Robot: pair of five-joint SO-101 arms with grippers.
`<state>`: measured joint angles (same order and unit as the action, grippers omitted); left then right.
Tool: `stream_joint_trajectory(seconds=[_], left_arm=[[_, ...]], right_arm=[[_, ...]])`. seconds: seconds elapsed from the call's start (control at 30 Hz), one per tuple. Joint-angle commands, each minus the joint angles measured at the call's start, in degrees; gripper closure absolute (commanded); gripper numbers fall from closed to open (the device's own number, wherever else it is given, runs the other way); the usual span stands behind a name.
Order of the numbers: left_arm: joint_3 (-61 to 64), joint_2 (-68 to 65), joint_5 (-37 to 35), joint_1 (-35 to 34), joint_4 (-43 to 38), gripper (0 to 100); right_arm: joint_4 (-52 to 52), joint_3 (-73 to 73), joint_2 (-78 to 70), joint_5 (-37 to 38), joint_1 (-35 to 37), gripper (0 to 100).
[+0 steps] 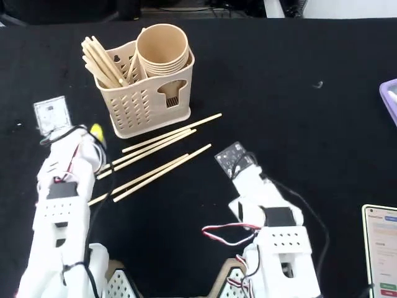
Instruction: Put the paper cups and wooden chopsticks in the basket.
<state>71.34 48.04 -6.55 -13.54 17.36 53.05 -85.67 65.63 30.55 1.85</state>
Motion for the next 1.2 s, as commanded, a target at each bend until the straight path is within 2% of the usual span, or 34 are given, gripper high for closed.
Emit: stream_joint_trajectory(seconds=[0.0,0.1,0.23,0.37,0.47,0.57,0.67,0.97,1.17], left_arm=[[-2.51,8.44,0.62,-2.68,20.40,87],[-2.33,12.48,1.41,-5.14,26.02,87],[-1.27,13.89,1.05,-9.54,26.46,87],[-1.89,13.89,-2.46,-14.37,26.37,87],[-3.38,13.89,-6.24,-21.76,26.29,87],[-4.09,13.89,-9.14,-26.15,26.37,87],[-4.09,13.89,-9.58,-26.42,26.29,87],[-4.09,13.89,-9.67,-26.59,26.29,87],[-4.09,13.89,-9.41,-26.59,26.29,87]], right_arm=[[6.15,11.47,0.75,5.01,1.05,74.4],[13.89,20.53,-0.84,8.79,5.71,74.5],[16.70,26.95,-9.10,10.81,15.30,74.5],[12.40,26.95,-20.00,13.45,29.19,74.2],[4.75,26.86,-27.74,13.98,35.16,74.1],[-2.02,29.14,-35.82,14.07,37.01,74.1],[-4.84,34.15,-44.44,14.24,37.98,74.1],[-4.75,51.56,-64.66,24.53,38.68,74.1],[-4.75,59.82,-72.04,27.43,38.42,74.1]])
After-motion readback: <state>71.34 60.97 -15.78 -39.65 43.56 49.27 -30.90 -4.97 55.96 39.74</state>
